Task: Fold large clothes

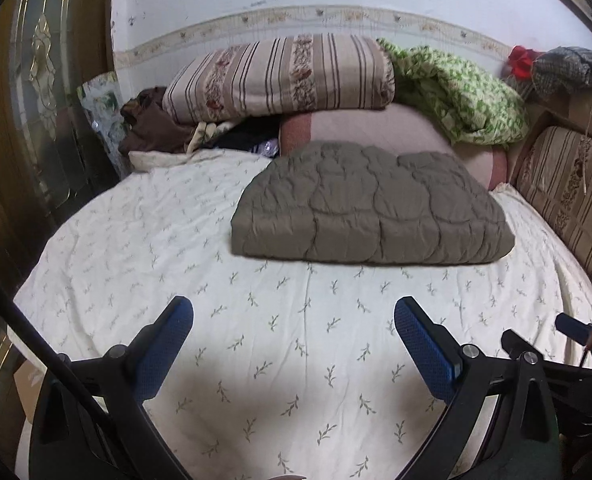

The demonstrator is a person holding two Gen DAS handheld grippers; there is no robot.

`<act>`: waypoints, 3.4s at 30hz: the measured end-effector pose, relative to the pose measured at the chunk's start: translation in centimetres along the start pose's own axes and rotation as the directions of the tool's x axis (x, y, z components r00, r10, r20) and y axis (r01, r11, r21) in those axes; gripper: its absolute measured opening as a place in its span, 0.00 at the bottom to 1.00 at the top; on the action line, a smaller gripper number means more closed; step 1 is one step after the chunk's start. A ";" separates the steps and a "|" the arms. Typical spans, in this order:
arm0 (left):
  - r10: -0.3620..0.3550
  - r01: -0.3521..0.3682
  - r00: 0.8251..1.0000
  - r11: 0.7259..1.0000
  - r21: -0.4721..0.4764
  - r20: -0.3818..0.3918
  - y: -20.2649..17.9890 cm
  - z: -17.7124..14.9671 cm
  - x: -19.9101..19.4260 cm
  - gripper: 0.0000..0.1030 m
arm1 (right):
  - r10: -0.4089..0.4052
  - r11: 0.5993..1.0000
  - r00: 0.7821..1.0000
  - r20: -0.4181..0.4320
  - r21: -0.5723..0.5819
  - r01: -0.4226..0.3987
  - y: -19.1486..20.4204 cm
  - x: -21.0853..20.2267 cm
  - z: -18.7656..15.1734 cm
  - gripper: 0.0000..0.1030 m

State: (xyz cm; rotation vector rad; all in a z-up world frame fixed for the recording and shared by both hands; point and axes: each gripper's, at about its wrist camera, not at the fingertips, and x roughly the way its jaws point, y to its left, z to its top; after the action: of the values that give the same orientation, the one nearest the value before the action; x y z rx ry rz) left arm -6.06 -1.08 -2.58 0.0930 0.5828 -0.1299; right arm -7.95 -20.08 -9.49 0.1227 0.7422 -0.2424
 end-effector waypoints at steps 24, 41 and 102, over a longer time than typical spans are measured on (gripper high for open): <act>-0.040 0.041 0.991 0.999 0.010 -0.125 -0.6 -1.2 2.2 0.97 | -0.020 1.000 1.000 -0.011 0.001 0.020 0.0 0.3 -0.1 0.86; -0.046 0.048 0.980 0.999 0.006 -0.194 -0.5 -1.9 3.8 0.97 | -0.043 0.999 0.998 -0.044 0.001 0.043 -0.1 1.2 0.3 0.86; -0.076 0.068 0.919 0.997 -0.034 -0.386 0.4 -4.3 11.7 0.97 | -0.073 0.996 0.989 -0.129 -0.063 0.066 1.9 7.3 1.4 0.86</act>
State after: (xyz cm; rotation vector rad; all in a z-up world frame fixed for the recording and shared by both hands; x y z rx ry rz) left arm 1.35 -1.26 -12.57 0.0782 0.9850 -0.1791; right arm -1.35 -19.79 -13.37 0.0570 0.8848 -0.2806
